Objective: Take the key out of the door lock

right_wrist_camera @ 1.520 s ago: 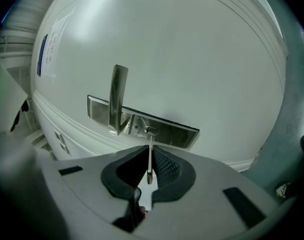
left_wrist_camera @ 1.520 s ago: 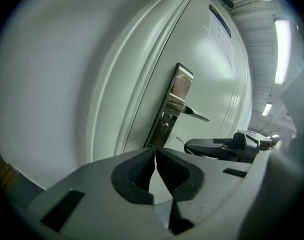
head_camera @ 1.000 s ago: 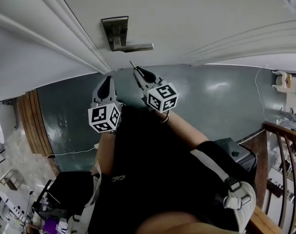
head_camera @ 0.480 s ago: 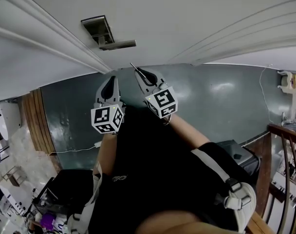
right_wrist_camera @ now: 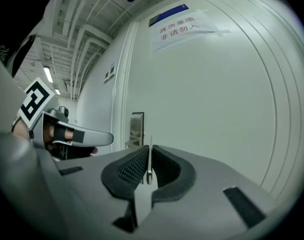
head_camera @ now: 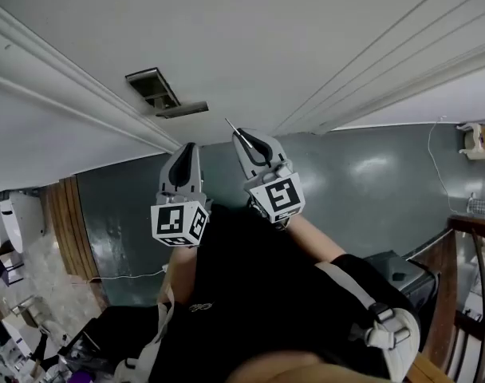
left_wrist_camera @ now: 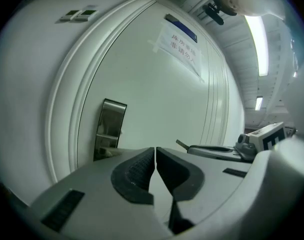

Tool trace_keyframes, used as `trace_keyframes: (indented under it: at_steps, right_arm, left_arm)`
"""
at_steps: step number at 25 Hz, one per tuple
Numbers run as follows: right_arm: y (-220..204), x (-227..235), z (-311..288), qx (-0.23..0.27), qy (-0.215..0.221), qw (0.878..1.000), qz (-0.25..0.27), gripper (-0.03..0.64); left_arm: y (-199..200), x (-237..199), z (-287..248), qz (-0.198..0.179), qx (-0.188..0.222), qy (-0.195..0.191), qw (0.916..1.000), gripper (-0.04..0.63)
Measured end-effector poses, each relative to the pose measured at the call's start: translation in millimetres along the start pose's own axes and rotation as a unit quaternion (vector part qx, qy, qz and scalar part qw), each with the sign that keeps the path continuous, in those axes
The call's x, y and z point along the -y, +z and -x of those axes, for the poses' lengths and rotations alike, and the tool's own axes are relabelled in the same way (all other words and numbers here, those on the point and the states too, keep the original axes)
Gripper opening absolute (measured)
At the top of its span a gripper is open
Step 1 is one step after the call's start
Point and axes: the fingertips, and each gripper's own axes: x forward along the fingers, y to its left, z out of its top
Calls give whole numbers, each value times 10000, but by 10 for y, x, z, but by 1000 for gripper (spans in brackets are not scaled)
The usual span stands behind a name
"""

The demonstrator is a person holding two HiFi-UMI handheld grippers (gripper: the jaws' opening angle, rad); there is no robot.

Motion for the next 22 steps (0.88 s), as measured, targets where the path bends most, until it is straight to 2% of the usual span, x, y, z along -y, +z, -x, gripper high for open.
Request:
trace_keyframes:
  at_steps: [10,22]
  right_arm:
    - [619,208,14,643,-199,9977,38,31]
    - [914,203,-86,946,-161,9953,128,31]
  left_arm:
    - [554,112,-26,-430,500,-20,9978,29]
    - [745,-60,32,-635,693,184,9954,29]
